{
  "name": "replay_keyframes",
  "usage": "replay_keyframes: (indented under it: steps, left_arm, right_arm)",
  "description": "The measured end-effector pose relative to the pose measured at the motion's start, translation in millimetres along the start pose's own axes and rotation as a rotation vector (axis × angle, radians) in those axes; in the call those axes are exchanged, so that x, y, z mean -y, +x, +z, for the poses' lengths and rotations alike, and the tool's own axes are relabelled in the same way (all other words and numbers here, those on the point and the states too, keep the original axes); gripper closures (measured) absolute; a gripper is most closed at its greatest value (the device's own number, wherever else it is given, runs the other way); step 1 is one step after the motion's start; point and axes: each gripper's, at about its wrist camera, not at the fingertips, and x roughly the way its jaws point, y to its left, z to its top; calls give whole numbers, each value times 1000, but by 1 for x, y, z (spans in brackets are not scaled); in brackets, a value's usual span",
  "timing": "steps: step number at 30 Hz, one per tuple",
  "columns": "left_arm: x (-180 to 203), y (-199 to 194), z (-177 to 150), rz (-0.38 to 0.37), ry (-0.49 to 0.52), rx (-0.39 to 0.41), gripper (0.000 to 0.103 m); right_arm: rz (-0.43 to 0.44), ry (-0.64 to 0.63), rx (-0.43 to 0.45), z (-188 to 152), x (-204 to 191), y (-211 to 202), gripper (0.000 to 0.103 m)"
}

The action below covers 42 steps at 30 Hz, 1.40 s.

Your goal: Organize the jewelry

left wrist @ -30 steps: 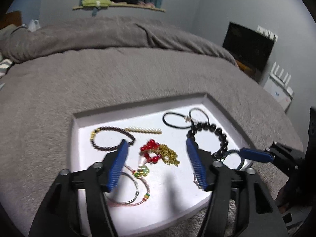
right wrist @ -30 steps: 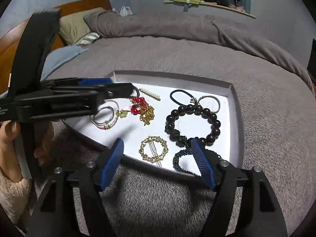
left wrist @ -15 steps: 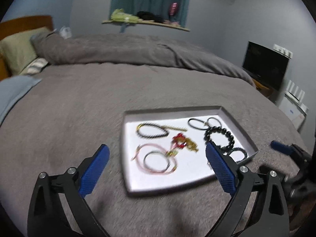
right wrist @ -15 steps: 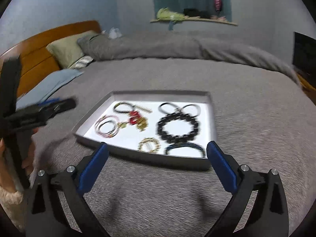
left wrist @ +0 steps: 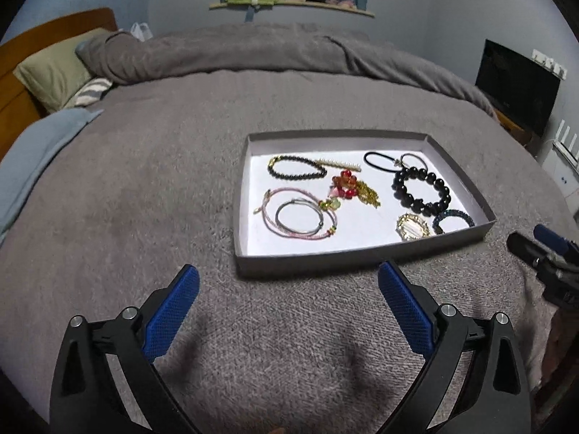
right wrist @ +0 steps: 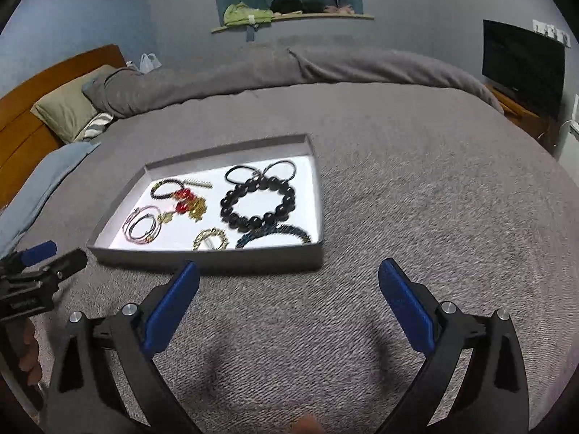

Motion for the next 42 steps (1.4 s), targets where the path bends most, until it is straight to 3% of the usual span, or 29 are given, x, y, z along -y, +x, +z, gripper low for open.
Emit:
replay_keyframes:
  steps: [3,6,12,18,22,42]
  left_arm:
    - [5,-1,-3,49,16,-31,5]
    - [10,4,-3,50,26,-67,5]
    - [12,-1,-3,59,-33,-44,5]
    - [20,0,-5,127,20,-31,5]
    - [21,1,-6,97,10,-39,5]
    - [24,-2,-6,97,19,-25,5]
  right_arm:
    - [-5,1,3,-1,-6,-2,5]
    - [-46,-6,-27,2,-13,-3,5]
    - [-44,20,-73,7,-10,-7,5]
    - [-118,-31,-40,3,-21,-14,5]
    - [-121,-40,-40,1,-24,-14,5]
    - [-112,-21,-37,2,-21,-15,5]
